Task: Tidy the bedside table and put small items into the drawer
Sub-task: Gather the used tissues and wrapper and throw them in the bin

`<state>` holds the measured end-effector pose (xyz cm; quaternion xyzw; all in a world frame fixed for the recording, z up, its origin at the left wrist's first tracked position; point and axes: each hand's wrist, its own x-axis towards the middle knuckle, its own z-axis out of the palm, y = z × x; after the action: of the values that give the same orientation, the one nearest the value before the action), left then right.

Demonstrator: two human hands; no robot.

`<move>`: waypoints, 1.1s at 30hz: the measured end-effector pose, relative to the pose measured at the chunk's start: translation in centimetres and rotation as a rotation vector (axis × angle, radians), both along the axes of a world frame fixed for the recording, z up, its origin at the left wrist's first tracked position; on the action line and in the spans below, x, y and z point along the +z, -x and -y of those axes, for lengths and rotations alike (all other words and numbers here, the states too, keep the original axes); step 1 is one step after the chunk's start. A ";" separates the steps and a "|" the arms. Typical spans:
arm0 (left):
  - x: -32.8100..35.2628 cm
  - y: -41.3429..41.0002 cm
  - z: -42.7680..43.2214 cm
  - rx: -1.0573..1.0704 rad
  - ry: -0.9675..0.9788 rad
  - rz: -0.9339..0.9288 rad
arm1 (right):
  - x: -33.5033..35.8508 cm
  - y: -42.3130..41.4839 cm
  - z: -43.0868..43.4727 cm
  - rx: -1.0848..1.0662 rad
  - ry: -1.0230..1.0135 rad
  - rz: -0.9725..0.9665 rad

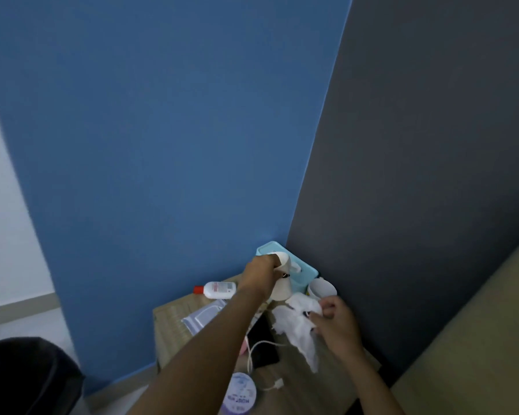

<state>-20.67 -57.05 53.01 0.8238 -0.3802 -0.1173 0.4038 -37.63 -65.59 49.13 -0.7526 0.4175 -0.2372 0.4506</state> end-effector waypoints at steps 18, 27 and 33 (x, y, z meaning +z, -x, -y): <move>-1.4 -8.6 -31.1 0.541 0.026 -0.122 | 0.8 -17.9 -19.3 0.523 0.155 -0.104; -10.6 -10.6 -48.0 0.832 -0.204 -0.160 | -8.1 -24.9 -35.7 0.819 0.053 -0.243; -14.8 -15.5 -51.9 0.827 -0.399 -0.089 | -11.2 -32.5 -41.3 0.889 -0.034 -0.240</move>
<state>-5.13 -5.11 38.21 0.9621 0.0281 -0.0528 0.2660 -5.15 -24.30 37.90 -0.8733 0.1073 0.0748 0.4692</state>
